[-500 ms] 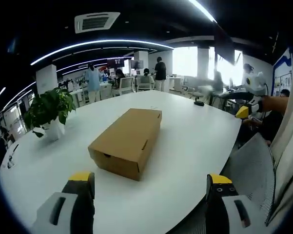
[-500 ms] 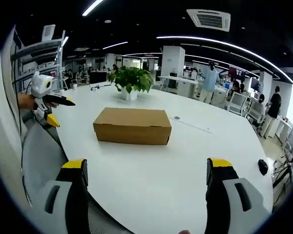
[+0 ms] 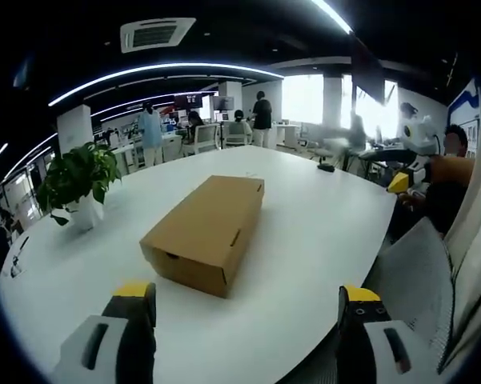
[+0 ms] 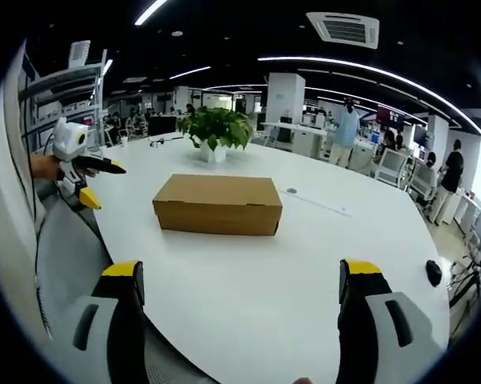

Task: Operate the shoe box by opening the lid, removing the specified soft item, and placing it in the target area until the item is outside and the box remains undamaged.

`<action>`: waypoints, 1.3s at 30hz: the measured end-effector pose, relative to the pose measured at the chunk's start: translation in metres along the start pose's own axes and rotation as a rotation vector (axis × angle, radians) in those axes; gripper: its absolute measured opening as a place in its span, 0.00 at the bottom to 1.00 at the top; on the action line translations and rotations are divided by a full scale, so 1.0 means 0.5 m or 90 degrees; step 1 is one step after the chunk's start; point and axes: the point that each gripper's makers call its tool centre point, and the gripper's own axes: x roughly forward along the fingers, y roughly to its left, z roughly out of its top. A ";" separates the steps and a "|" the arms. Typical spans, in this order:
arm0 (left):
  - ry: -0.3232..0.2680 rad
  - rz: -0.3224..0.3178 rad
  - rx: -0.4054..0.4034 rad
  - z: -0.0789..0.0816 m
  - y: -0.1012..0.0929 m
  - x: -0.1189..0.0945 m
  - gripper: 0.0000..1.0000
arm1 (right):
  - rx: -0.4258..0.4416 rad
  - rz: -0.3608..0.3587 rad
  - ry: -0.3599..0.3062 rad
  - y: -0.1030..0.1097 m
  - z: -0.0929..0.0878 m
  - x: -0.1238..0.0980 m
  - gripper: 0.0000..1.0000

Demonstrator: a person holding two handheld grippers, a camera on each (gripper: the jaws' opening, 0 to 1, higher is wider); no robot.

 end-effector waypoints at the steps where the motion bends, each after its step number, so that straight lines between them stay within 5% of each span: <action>1: 0.000 0.000 0.000 0.001 0.001 0.000 0.96 | 0.001 0.001 0.000 0.000 0.000 0.001 0.96; 39: -0.009 0.007 -0.013 0.017 0.001 -0.001 1.00 | -0.015 0.028 0.018 -0.005 0.005 0.006 0.96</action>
